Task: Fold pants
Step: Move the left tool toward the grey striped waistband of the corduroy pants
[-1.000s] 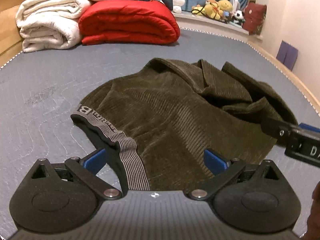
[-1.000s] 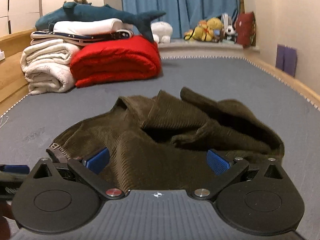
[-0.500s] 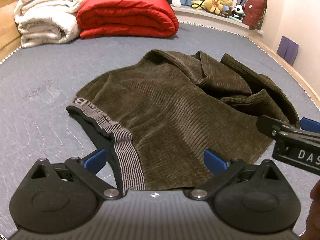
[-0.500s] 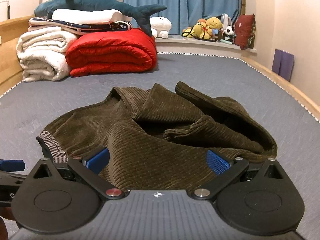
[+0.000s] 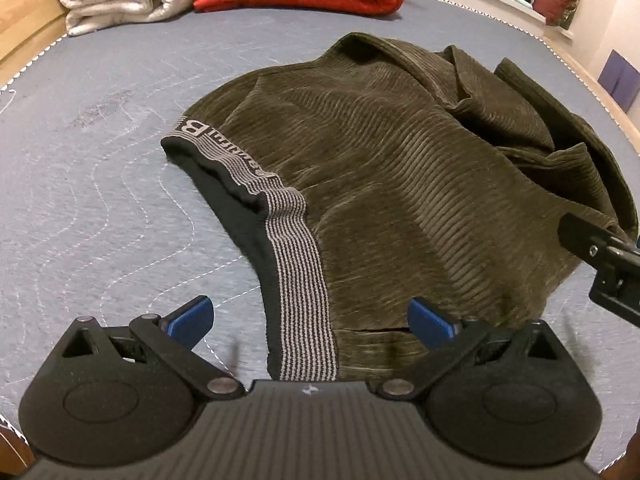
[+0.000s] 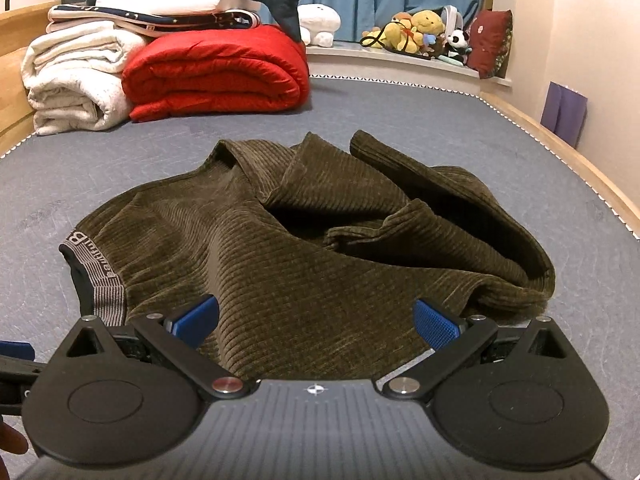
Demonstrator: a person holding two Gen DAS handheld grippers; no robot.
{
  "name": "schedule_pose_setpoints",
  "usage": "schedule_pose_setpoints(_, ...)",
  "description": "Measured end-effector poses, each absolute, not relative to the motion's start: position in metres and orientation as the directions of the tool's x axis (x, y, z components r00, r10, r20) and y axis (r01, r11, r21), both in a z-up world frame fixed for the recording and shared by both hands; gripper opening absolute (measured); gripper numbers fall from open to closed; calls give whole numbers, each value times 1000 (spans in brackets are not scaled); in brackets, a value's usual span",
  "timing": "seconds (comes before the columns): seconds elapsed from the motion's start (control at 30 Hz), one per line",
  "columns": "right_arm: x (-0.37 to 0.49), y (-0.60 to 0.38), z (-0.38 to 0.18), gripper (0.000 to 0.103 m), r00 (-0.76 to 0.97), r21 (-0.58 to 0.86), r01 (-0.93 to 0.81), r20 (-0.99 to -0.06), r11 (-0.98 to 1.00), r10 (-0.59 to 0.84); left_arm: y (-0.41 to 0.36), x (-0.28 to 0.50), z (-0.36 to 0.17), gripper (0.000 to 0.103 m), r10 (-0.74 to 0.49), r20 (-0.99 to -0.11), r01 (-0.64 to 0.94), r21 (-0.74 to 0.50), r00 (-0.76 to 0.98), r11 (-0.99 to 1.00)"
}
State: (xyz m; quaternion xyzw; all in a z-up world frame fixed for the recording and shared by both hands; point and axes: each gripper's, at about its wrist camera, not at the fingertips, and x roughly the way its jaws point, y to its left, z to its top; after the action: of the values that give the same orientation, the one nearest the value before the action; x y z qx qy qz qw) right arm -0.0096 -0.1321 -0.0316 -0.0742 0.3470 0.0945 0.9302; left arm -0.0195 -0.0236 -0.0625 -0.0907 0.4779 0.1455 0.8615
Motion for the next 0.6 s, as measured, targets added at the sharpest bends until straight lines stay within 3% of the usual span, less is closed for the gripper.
schedule_pose_setpoints(0.6, -6, -126, -42, 103, 720, -100, -210, -689, 973, 85, -25, -20, -65, 103, 148, -861, -331, -24, 486, 943)
